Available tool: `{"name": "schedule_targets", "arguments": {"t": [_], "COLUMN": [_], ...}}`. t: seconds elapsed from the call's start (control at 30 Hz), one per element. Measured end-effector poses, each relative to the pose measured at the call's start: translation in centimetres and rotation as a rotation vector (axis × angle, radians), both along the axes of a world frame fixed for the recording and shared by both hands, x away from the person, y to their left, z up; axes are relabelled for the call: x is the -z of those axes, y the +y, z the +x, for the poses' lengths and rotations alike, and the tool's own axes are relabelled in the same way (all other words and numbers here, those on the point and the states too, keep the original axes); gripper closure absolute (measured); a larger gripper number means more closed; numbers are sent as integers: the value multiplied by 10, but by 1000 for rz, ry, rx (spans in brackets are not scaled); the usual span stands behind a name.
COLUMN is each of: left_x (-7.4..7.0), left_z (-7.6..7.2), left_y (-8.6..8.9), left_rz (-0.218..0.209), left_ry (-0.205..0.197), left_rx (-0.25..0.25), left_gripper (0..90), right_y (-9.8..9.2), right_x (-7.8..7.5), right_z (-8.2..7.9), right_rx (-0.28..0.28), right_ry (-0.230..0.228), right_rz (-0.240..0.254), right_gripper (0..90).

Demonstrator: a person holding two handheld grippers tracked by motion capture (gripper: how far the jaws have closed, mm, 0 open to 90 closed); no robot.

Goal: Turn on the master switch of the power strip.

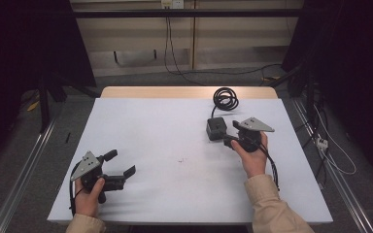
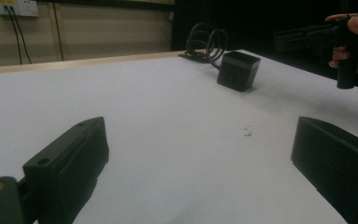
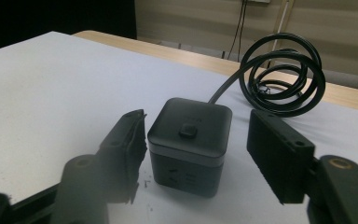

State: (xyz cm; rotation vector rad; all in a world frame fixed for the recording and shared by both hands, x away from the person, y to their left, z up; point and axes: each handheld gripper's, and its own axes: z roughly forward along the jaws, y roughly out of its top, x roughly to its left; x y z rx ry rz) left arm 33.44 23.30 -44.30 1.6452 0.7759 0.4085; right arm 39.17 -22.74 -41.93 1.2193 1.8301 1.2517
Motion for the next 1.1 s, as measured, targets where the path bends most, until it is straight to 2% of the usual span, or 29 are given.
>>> {"name": "schedule_targets", "arguments": {"t": [0.27, 0.6, 1.1], "left_x": [0, 0, 1], "left_z": [0, 1, 1], "left_y": [0, 1, 0], "left_rz": [2, 2, 1], "left_ry": [1, 1, 4], "left_rx": [1, 1, 1], "left_gripper": [36, 37, 36], "right_y": [0, 2, 2], "right_x": [-1, -2, -1], "right_z": [5, 9, 13], "right_rx": [-10, -15, -25], "right_ry": [11, 13, 21], "right_rz": [2, -5, 19], "right_gripper": [464, 491, 609]}}
